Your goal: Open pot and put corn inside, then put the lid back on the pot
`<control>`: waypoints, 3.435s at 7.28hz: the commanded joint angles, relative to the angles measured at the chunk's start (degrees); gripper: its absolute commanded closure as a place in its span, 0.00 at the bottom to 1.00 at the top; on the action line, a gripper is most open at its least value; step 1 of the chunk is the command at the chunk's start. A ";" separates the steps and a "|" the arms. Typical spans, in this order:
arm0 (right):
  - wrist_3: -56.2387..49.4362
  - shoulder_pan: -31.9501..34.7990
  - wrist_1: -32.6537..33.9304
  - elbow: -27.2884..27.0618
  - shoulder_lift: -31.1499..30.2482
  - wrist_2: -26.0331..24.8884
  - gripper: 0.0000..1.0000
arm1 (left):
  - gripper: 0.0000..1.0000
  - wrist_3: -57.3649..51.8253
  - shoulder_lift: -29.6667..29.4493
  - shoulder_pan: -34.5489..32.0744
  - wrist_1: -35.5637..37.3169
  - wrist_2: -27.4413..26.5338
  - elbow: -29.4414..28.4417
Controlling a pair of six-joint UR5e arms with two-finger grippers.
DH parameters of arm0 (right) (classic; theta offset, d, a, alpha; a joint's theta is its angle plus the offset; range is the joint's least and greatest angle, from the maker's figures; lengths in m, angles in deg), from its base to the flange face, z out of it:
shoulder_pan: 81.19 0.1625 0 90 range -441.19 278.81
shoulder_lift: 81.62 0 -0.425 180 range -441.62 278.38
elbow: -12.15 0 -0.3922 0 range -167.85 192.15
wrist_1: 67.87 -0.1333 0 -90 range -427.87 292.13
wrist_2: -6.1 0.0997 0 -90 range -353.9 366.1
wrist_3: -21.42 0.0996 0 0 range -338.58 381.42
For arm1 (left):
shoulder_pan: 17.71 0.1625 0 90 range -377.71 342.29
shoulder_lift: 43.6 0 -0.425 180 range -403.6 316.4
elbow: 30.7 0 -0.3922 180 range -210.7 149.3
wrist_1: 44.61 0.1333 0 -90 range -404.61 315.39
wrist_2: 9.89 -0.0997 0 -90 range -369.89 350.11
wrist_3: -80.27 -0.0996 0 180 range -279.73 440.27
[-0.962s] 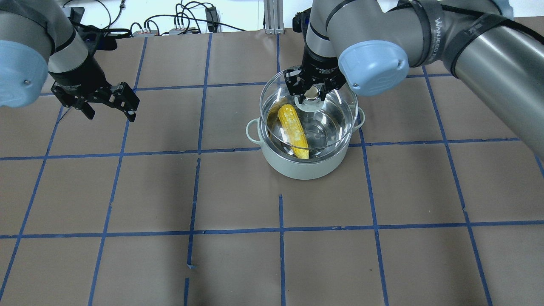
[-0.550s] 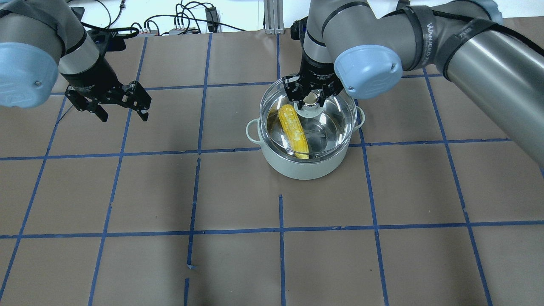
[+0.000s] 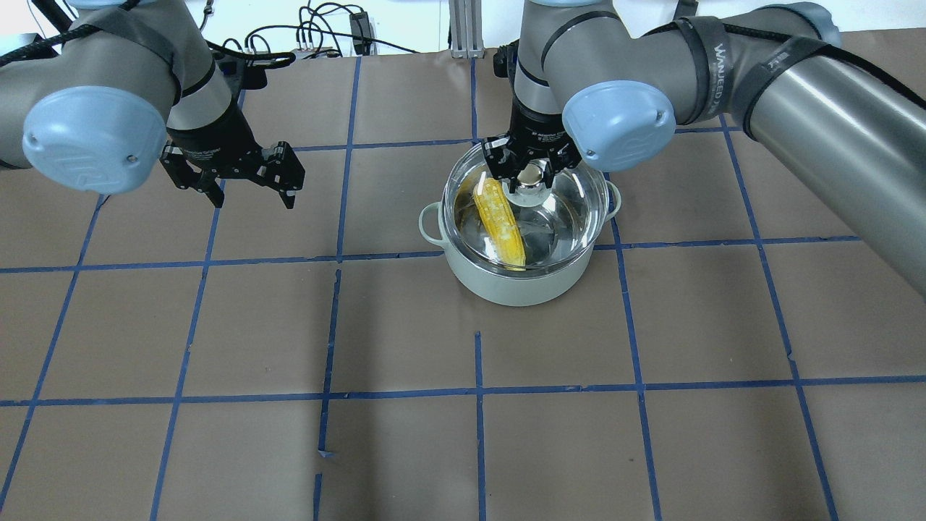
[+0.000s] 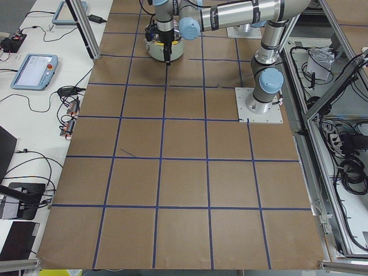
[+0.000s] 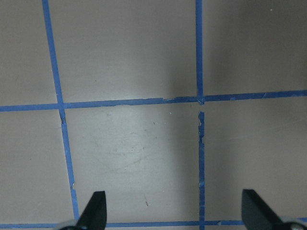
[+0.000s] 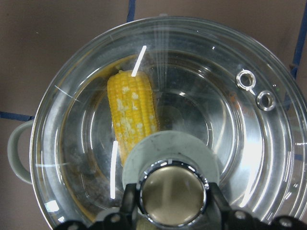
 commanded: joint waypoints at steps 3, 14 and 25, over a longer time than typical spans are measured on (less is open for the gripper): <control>0.82 1.13 -0.49 0.05 0.66 -0.12 0.68 | 0.00 1.04 0.41 -1.00 0.13 0.38 0.05; -2.33 -6.47 -4.00 7.34 0.14 0.41 0.00 | 0.00 1.65 0.50 -0.39 0.04 0.56 0.14; -3.92 -13.89 -11.75 -10.06 -26.15 -1.61 0.00 | 0.00 1.13 0.24 0.05 0.04 0.47 -1.18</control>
